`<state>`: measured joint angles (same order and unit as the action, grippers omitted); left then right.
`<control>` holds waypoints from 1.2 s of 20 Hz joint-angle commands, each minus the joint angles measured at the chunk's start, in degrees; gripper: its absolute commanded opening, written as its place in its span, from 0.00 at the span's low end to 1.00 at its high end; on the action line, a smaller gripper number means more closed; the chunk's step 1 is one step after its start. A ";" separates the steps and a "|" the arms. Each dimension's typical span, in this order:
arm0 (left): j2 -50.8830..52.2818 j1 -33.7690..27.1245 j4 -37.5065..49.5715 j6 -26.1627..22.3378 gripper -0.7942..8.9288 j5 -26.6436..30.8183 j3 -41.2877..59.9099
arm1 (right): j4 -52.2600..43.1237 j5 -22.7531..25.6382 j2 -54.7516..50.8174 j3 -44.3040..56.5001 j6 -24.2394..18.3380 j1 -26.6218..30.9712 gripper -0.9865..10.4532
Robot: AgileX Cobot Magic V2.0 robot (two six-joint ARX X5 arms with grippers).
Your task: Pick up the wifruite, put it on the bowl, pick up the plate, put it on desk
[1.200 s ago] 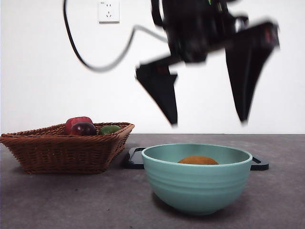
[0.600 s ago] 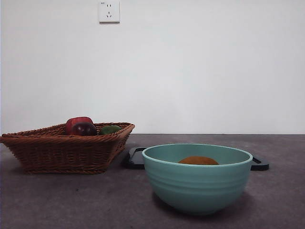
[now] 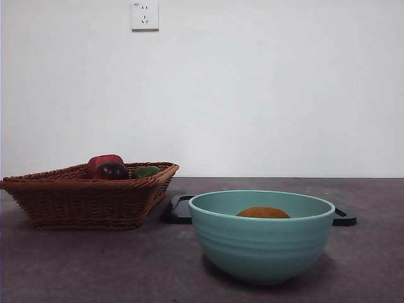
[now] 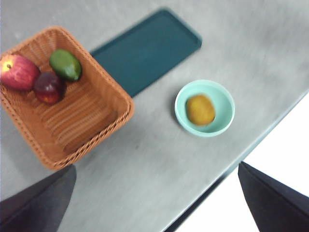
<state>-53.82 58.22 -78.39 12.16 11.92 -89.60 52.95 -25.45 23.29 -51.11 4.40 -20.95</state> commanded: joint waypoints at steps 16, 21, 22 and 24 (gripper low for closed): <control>30.18 0.63 10.86 0.63 0.70 0.31 28.26 | -0.24 -0.07 0.17 -0.87 5.70 -0.31 0.66; 30.21 0.63 14.73 -3.93 0.70 0.28 28.26 | -0.09 -0.04 0.68 -0.87 7.67 -0.31 0.66; 30.21 0.63 15.76 -4.66 0.70 0.28 28.26 | -0.07 -0.04 1.03 -0.87 8.26 -0.31 0.66; 30.21 0.63 18.10 -4.83 0.70 0.02 28.26 | -0.20 -0.02 2.38 -0.87 8.61 -0.31 0.66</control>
<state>-23.55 58.22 -60.69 8.45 11.94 -60.84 53.28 -25.45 25.32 -51.11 12.14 -20.95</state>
